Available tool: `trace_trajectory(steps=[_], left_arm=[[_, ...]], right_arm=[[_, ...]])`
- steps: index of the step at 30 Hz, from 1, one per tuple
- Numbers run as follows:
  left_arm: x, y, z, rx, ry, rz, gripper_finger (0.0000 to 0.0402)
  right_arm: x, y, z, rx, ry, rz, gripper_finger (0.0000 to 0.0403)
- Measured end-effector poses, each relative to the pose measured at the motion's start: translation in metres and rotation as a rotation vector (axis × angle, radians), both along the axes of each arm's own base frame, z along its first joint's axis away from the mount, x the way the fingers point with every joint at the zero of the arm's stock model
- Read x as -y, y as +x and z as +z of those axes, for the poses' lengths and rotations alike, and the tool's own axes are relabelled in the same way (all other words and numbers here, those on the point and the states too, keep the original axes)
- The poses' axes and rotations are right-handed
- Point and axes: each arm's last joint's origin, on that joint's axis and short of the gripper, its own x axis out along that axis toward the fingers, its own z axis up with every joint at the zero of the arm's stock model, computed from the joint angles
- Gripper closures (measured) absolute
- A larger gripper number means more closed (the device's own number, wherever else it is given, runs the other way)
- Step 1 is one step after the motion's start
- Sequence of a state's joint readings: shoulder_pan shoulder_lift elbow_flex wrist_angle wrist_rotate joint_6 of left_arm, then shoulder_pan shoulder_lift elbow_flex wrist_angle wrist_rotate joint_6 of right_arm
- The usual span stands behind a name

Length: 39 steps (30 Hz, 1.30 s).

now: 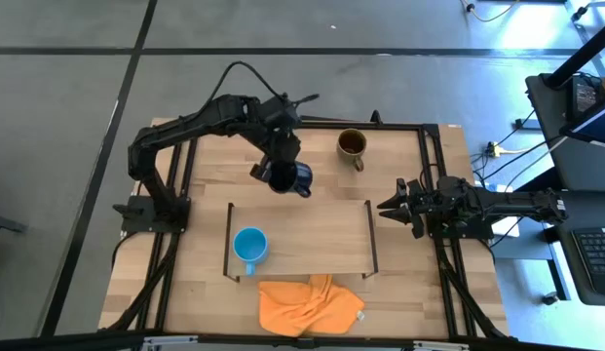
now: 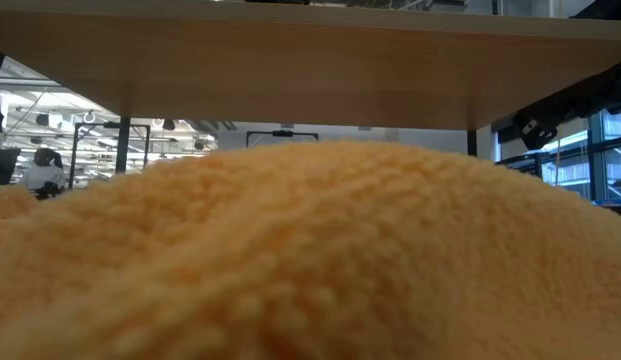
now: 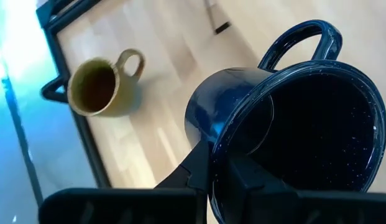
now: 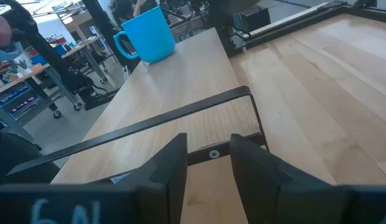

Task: Stack small to large cups/mugs on shelf
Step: Put the dark blue mug on the shelf

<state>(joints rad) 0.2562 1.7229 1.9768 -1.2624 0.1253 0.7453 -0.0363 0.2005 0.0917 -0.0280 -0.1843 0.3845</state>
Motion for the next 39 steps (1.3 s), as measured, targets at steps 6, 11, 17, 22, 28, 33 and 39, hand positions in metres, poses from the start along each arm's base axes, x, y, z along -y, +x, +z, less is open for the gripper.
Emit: trace_trajectory(steps=[6,11,17,22,28,33,39], left_arm=[[0.021,0.004,0.001,0.001,-0.018,-0.036,0.0389],[0.027,0.006,0.001,0.008,-0.019,-0.038,0.0389],[0.038,0.009,0.002,0.030,-0.074,-0.091,0.0389],[0.050,0.010,0.002,0.028,-0.079,-0.135,0.0389],[0.064,0.010,0.003,0.029,-0.125,-0.185,0.0389],[0.065,0.011,0.003,0.027,-0.139,-0.165,0.0389],[0.065,0.011,0.003,0.029,-0.146,-0.152,0.0389]], right_arm=[[0.000,0.000,0.000,0.000,0.000,0.000,0.0279],[0.000,0.000,0.000,0.000,0.000,0.000,0.0279],[0.000,0.000,0.000,0.000,0.000,0.000,0.0279],[0.000,0.000,0.000,0.000,0.000,0.000,0.0279],[0.005,0.000,0.001,0.009,-0.005,-0.155,0.0279],[0.010,0.000,0.002,0.019,-0.094,-0.345,0.0279],[0.013,0.000,0.015,0.161,0.152,-0.443,0.0279]])
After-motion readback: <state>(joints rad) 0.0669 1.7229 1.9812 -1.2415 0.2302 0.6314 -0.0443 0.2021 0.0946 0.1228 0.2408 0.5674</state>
